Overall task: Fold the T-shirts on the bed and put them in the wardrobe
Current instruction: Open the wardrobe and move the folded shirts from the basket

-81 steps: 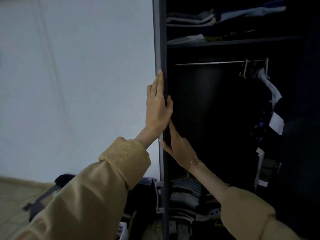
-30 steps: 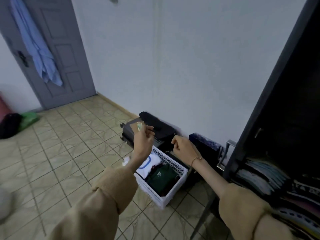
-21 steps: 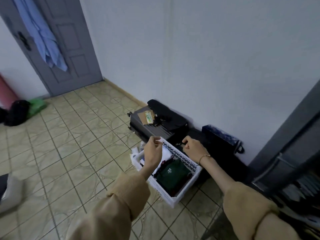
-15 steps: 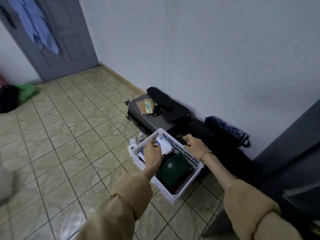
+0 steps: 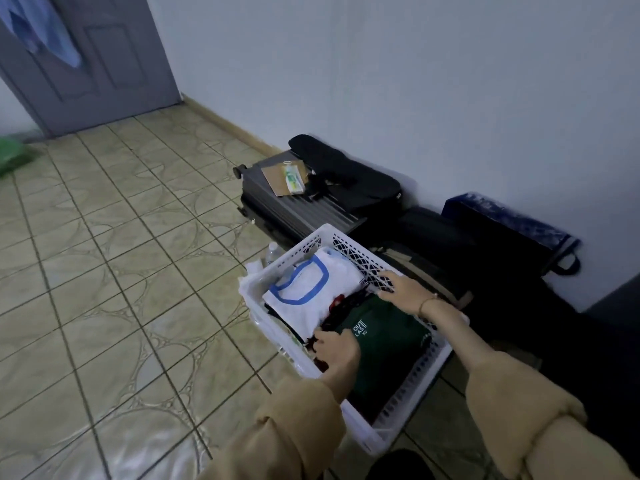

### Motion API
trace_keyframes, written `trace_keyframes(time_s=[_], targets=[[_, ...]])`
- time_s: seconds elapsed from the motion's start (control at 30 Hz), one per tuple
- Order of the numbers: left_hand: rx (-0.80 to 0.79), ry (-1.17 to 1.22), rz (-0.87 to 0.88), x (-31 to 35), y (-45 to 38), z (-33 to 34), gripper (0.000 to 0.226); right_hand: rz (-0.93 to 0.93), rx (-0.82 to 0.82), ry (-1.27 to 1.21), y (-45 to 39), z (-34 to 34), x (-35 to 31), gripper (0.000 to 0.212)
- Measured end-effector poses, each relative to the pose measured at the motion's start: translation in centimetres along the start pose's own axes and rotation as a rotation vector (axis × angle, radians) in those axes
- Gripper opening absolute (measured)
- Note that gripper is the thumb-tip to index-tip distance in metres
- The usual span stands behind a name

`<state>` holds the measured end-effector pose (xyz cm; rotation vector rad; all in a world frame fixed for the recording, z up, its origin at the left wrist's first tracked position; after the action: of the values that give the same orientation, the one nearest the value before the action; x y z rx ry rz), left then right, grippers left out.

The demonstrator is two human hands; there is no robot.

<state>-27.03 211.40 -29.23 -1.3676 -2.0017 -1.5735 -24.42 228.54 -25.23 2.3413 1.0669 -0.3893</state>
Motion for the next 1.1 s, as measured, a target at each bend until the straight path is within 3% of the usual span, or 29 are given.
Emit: trace_keyframes(time_s=[0.13, 0.37, 0.63, 0.93, 1.1], targets=[[0.058, 0.026, -0.129, -4.3, -3.2, 4.7, 0.067, 0.034, 0.029, 0.027, -4.2, 5.5, 4.7, 0.056], [0.122, -0.021, -0.135, -8.9, -7.7, 9.8, 0.076, 0.013, 0.068, 0.094, -8.1, 10.9, 10.3, 0.061], [0.229, -0.045, -0.113, -9.7, -8.1, 11.5, 0.072, -0.124, 0.06, 0.061, -9.6, 11.7, 11.6, 0.059], [0.326, -0.047, -0.177, -9.7, -8.8, 12.6, 0.069, -0.1, 0.023, 0.057, -11.6, 12.9, 12.8, 0.064], [0.356, 0.016, -0.237, -10.3, -9.3, 12.6, 0.073, -0.055, -0.007, 0.038, -11.9, 13.4, 13.2, 0.077]])
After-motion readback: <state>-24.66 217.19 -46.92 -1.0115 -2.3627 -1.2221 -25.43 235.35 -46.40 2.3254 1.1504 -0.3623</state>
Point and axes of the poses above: each hand's wrist, its own y-axis away from the middle knuckle, its own z-axis out of the palm, x = y × z, the point moved 5 cm from there along -y, towards the middle knuckle, and after that the axes turned 6 degrees about x, right-handed, at the moved point
